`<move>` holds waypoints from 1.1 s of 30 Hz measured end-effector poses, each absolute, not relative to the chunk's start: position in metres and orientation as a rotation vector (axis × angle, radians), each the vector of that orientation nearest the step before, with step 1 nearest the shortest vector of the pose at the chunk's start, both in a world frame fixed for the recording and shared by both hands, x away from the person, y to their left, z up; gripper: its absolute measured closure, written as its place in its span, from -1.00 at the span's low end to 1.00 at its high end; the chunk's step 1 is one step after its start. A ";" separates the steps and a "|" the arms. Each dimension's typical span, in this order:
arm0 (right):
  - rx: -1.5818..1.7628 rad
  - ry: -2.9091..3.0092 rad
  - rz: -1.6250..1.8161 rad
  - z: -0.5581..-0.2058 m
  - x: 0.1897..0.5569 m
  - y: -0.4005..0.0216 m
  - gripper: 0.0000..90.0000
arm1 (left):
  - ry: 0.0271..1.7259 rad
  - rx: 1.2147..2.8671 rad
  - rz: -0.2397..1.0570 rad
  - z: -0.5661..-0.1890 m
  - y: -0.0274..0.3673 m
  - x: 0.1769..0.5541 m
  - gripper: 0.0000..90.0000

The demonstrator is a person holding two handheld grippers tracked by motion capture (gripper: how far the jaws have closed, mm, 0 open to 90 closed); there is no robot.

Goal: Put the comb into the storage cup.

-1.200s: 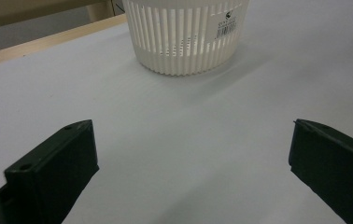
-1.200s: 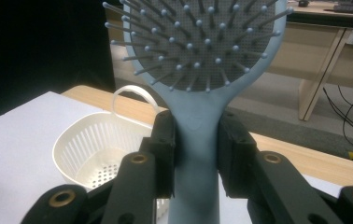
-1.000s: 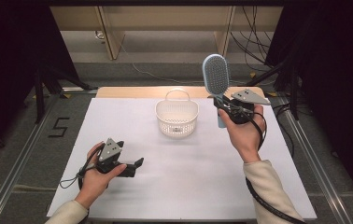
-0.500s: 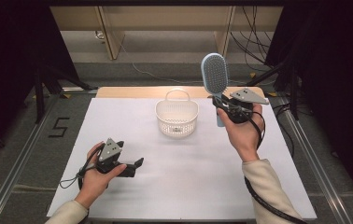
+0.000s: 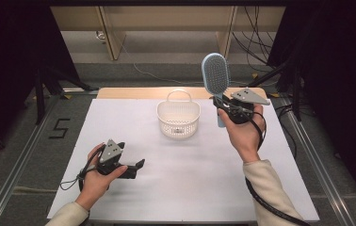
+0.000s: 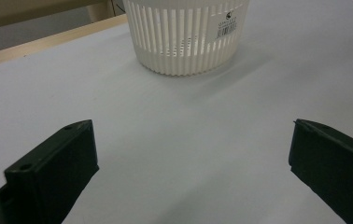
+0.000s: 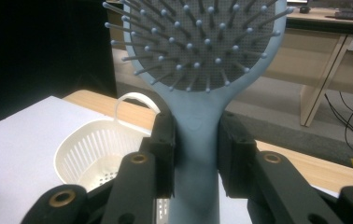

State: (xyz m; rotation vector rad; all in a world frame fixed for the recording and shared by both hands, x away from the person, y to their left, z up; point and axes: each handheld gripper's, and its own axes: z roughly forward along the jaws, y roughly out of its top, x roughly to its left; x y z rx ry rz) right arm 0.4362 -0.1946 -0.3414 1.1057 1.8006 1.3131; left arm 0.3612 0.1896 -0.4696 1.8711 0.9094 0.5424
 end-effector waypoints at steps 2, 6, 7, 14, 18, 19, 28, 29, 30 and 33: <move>1.104 1.800 1.314 -0.341 0.436 -0.194 0.57 | 0.910 1.873 0.542 -0.470 0.190 0.361 -0.99; 1.102 1.799 1.316 -0.342 0.437 -0.193 0.57 | 0.910 1.872 0.542 -0.470 0.190 0.361 -0.99; 1.101 1.798 1.316 -0.341 0.437 -0.193 0.57 | 0.910 1.872 0.542 -0.470 0.190 0.361 -0.99; 1.099 1.797 1.320 -0.341 0.438 -0.192 0.57 | 0.910 1.871 0.542 -0.470 0.190 0.361 -0.99; 1.096 1.797 1.322 -0.341 0.439 -0.191 0.57 | 0.910 1.872 0.542 -0.470 0.190 0.361 -0.99; 1.096 1.797 1.323 -0.341 0.439 -0.190 0.57 | 0.910 1.872 0.542 -0.470 0.190 0.361 -0.99; 1.092 1.798 1.328 -0.341 0.441 -0.188 0.57 | 0.911 1.871 0.542 -0.470 0.190 0.361 -0.99; 1.091 1.798 1.328 -0.341 0.441 -0.187 0.57 | 0.911 1.871 0.542 -0.470 0.190 0.361 -0.99; 1.090 1.798 1.327 -0.341 0.441 -0.187 0.57 | 0.911 1.871 0.543 -0.470 0.190 0.361 -0.99; 1.088 1.797 1.329 -0.341 0.442 -0.186 0.57 | 0.912 1.872 0.543 -0.470 0.190 0.361 -0.99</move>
